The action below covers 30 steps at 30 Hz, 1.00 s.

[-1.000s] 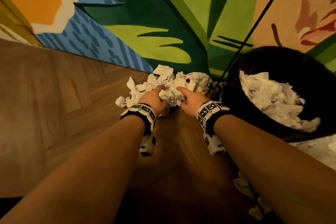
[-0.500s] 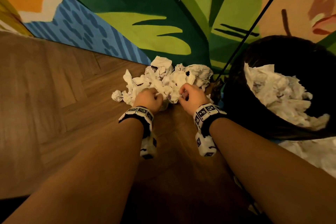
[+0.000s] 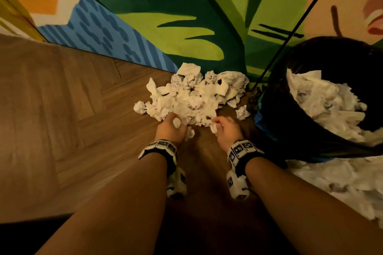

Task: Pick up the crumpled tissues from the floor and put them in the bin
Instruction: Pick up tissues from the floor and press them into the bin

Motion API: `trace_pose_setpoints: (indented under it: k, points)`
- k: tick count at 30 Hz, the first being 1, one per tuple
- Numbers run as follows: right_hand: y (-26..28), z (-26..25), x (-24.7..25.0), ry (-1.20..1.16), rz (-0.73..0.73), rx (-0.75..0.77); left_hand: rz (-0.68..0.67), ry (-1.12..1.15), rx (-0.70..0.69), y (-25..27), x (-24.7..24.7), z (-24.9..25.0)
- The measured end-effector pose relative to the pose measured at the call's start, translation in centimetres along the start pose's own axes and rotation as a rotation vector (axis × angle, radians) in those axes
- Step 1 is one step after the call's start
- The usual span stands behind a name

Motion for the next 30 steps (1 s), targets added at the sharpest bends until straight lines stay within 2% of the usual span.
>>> trace_pose_setpoints:
  k: [3,6,8,13,15,19,24,28,30]
  points:
    - [0.6,1.8,0.2,-0.072,0.025,-0.086,-0.036,-0.018,0.068,0.0,-0.1,-0.8]
    - [1.4,3.4,0.3,-0.165,0.044,-0.183,-0.146,-0.227,0.074,-0.2,-1.0,-0.6]
    - [1.9,4.1,0.3,-0.154,0.033,-0.222,-0.168,-0.315,0.069,0.2,-1.5,-0.5]
    - [1.4,3.1,0.9,-0.111,0.105,-0.106,0.055,-0.210,-0.041,0.2,0.0,0.5]
    - [0.9,2.1,0.4,-0.014,0.046,-0.036,0.128,-0.147,-0.061,-0.2,1.0,1.2]
    - [0.3,-0.8,-1.4,0.224,-0.137,0.160,0.152,-0.018,-0.020,-1.3,1.7,1.9]
    - [-0.1,-1.5,-4.7,0.512,-0.488,0.214,0.086,-0.154,0.034,-2.5,1.5,1.2]
    - [0.6,-0.6,-5.0,0.649,-0.478,0.249,0.041,-0.177,0.011,-2.2,1.2,0.4]
    - [1.3,0.4,-4.9,0.634,-0.449,0.198,0.054,-0.145,-0.047,-1.7,0.9,0.7]
Point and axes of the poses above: each hand's wrist, its own y-axis away from the middle knuckle, its own x-axis out of the back of the hand, z = x × y, the point moved 7 cm from there along -y, towards the middle knuckle, and after that the axes turned 3 degrees about y, right-handed, at the moved point
